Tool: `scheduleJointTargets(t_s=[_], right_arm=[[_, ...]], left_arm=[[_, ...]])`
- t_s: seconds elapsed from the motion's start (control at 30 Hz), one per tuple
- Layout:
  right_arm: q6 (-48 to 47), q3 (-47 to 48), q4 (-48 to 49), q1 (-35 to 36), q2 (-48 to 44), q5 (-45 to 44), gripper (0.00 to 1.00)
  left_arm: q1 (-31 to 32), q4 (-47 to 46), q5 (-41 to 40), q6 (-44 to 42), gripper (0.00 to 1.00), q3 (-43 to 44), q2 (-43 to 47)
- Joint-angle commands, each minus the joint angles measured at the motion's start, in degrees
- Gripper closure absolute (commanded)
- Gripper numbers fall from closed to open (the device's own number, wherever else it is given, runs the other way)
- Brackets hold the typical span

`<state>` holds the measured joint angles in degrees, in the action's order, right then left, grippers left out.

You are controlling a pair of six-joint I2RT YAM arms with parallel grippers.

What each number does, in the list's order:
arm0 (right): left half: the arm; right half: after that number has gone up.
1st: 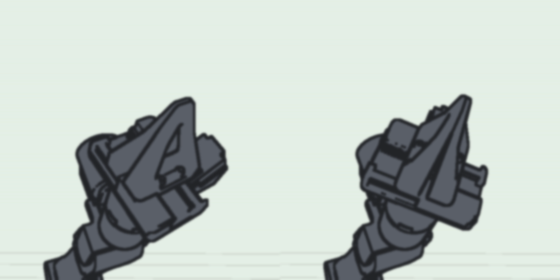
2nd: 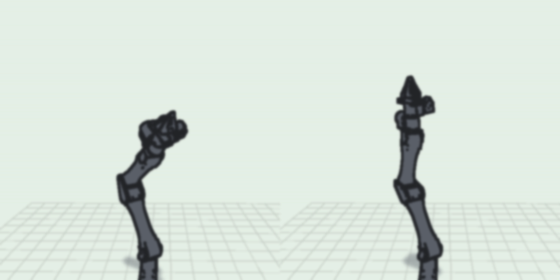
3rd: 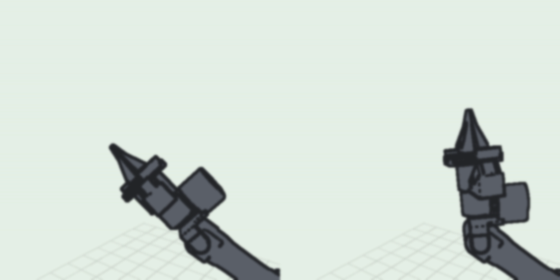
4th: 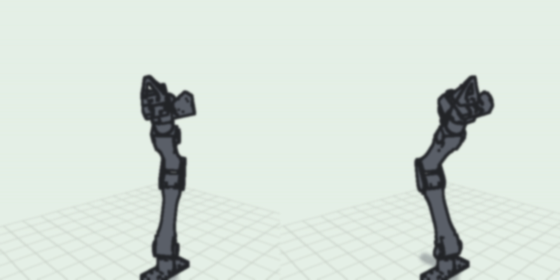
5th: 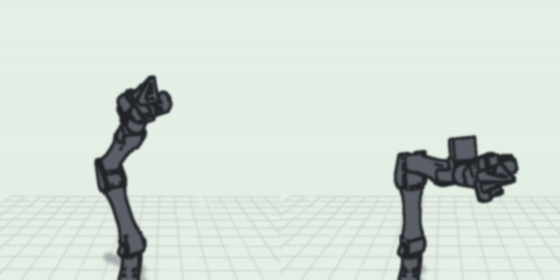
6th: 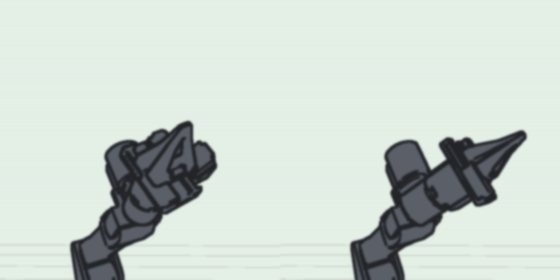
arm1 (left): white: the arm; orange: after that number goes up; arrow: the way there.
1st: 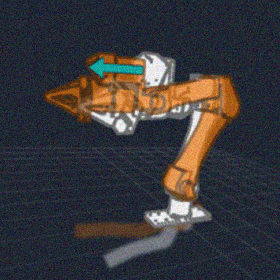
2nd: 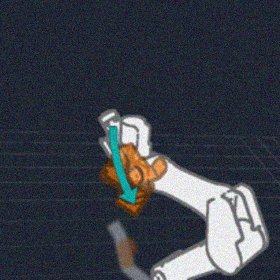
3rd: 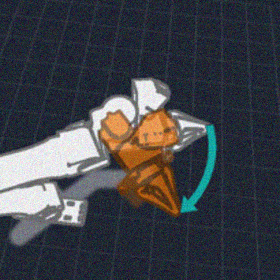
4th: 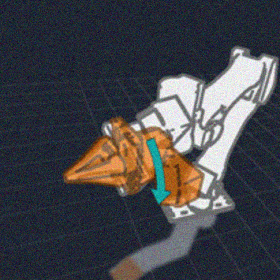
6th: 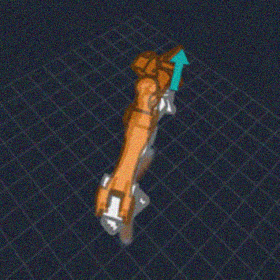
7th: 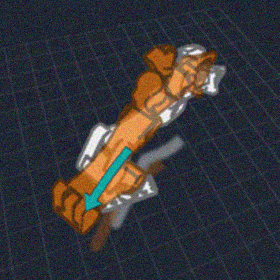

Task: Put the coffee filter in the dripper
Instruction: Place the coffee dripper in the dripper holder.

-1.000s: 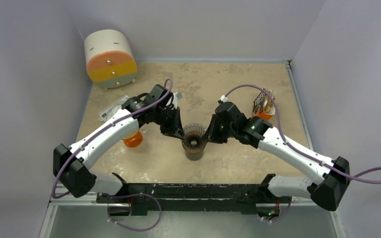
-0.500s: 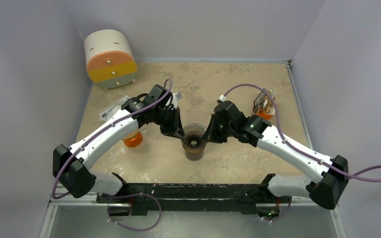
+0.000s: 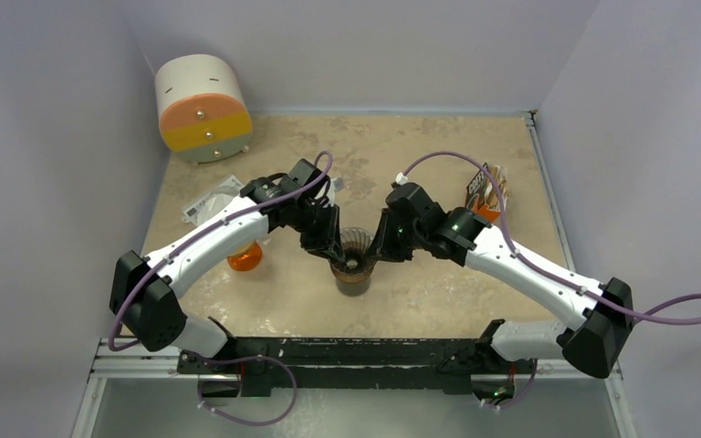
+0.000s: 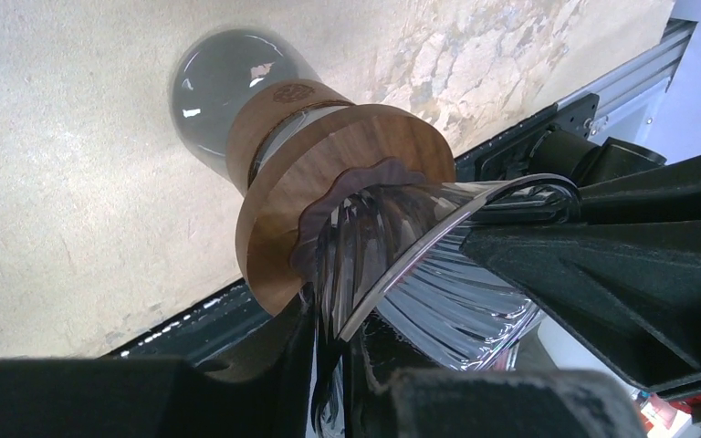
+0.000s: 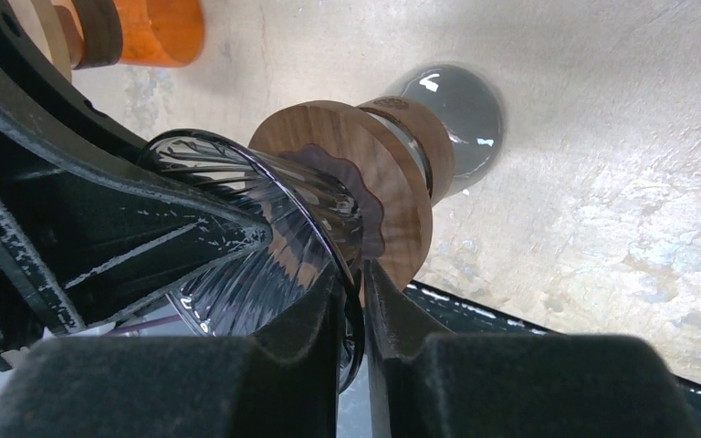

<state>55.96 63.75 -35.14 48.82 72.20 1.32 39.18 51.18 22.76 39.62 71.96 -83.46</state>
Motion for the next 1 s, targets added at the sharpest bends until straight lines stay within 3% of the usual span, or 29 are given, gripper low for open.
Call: scheduleJointTargets(t_s=[0.0, 0.57, 0.7, 0.73, 0.97], right_arm=[[-1.47, 0.67, -4.69, 0.49, 1.15, -0.83, 0.82], [-1.38, 4.30, -5.29, 0.24, -1.00, -1.23, 0.66], [-1.83, 5.72, -5.45, 0.22, -0.96, -2.24, 0.59], [-2.44, 6.87, -6.17, -0.04, -0.84, -2.91, 0.53], [-5.48, 9.20, -9.18, -1.98, -2.06, -5.59, 0.43]], left_arm=[[0.21, 2.42, -0.88, -1.71, 0.85, 2.42, -0.06], [0.22, 5.34, -1.95, -2.82, 0.75, 6.43, 0.21], [0.24, 7.13, -3.07, -3.92, 0.66, 8.37, -0.15], [0.23, 7.99, -3.34, -4.55, 0.59, 9.16, -0.10], [0.27, 11.39, -6.24, -6.90, 0.44, 12.27, -0.10]])
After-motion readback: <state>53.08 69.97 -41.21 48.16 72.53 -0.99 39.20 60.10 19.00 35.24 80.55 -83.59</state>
